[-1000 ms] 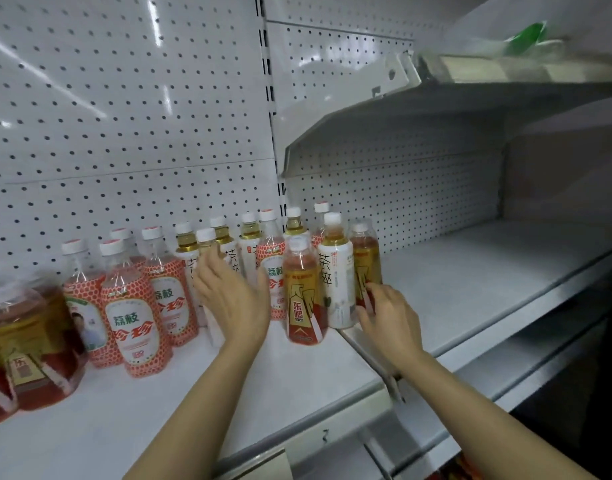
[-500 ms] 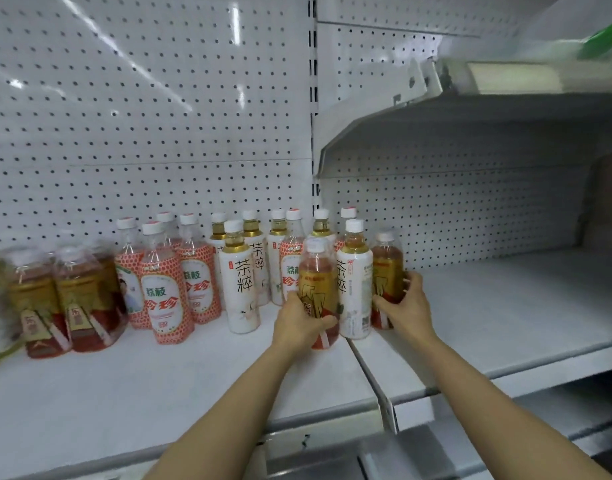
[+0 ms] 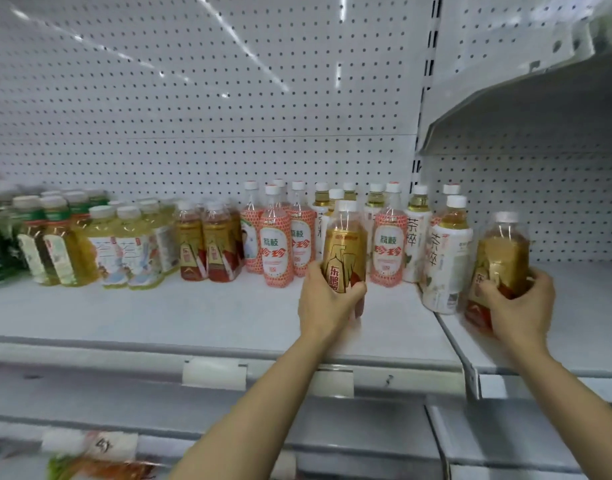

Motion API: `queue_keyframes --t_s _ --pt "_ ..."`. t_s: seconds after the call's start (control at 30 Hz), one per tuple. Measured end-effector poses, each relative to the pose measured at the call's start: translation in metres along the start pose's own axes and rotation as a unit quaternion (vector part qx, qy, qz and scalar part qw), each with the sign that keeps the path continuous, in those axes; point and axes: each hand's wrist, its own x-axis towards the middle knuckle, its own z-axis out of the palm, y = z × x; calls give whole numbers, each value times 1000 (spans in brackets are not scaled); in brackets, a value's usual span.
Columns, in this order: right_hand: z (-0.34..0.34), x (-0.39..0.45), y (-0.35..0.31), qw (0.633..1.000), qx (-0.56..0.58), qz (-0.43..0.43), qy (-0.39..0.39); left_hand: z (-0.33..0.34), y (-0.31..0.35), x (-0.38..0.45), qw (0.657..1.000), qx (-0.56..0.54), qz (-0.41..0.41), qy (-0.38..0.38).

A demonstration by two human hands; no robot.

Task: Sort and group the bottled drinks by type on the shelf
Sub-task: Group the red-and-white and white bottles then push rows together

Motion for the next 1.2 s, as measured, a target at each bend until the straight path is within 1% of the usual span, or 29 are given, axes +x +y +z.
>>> queue_keyframes --t_s 0.07,0.2,0.37,0.6,0.7,0.87,0.97,1.07,1.13,1.2 --pt "1 -18 -13 1000 18 -5 9 -19 -8 1 1000 0 2 30" --pt "14 -60 -47 999 33 -31 4 -62 -27 7 998 -16 -2 59" --pt "64 -125 -91 997 31 -29 -67 -125 -62 23 998 26 -8 65" --pt "153 -216 -148 983 116 12 -138 -203 -106 45 995 64 -13 81" --pt "186 -240 -167 972 149 27 -181 -226 -122 53 993 73 -34 82" --pt "236 -255 -183 951 172 48 -254 -242 -145 71 992 64 -60 89" --pt "258 -256 -186 938 175 54 -294 -244 -152 83 993 39 -67 86" --pt "274 -251 -193 920 175 57 -346 -244 -156 92 993 37 -70 86" --pt "281 -243 -197 904 174 62 -386 -245 -157 97 994 31 -67 76" --pt "287 -235 -195 894 147 50 -420 -248 -160 103 995 35 -74 55"
